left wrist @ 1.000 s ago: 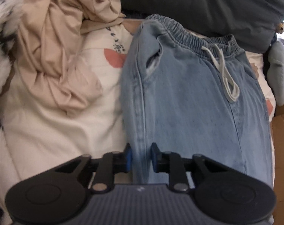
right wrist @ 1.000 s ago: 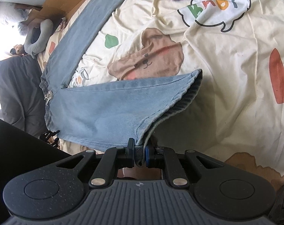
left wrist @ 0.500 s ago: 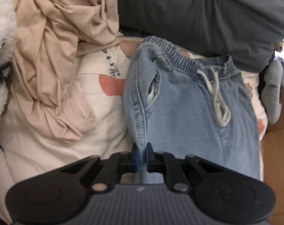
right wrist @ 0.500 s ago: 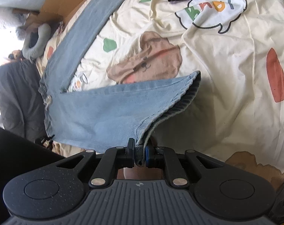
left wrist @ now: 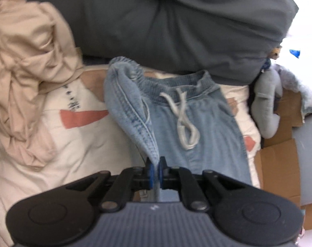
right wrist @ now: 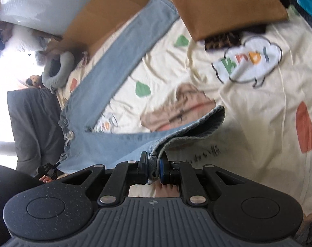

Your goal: Fold clothes

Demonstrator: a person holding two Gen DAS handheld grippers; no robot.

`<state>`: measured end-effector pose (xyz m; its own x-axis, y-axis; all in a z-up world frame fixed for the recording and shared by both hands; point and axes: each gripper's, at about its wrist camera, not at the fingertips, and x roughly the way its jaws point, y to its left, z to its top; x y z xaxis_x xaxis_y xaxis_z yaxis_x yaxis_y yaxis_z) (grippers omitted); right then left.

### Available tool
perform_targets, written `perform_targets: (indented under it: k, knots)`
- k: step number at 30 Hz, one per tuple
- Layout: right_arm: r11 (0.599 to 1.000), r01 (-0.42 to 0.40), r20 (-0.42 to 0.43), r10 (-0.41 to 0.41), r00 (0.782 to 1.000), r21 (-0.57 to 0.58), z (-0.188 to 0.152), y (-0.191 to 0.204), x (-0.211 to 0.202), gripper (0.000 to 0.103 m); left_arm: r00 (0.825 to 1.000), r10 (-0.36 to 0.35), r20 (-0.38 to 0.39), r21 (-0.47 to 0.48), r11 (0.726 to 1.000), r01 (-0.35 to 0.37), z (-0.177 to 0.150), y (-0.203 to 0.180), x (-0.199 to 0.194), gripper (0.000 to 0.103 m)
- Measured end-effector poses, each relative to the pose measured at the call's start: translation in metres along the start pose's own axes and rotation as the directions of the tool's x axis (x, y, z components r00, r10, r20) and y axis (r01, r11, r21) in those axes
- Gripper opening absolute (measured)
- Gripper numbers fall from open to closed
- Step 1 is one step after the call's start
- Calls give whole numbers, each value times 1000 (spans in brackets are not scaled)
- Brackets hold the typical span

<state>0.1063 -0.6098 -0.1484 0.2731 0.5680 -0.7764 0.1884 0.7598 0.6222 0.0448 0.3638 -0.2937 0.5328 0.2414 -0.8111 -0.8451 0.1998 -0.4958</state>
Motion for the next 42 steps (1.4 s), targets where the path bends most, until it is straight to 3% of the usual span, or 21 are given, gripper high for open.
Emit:
perform_targets:
  k: [10, 17, 21, 42]
  knots:
    - [998, -57, 64, 56, 996, 7, 32, -3, -6, 9, 1000, 15, 12, 78, 997, -15, 6, -51, -8, 5]
    - [994, -113, 78, 113, 991, 1, 54, -12, 2, 9, 992, 108, 65, 155, 981, -117, -3, -88, -10, 4]
    - [992, -123, 77, 121, 990, 17, 66, -22, 8, 9, 990, 125, 68, 192, 972, -136, -4, -105, -10, 4]
    - [998, -59, 139, 55, 989, 24, 161, -5, 45, 9, 996, 84, 36, 260, 961, -91, 1, -181, 55, 4]
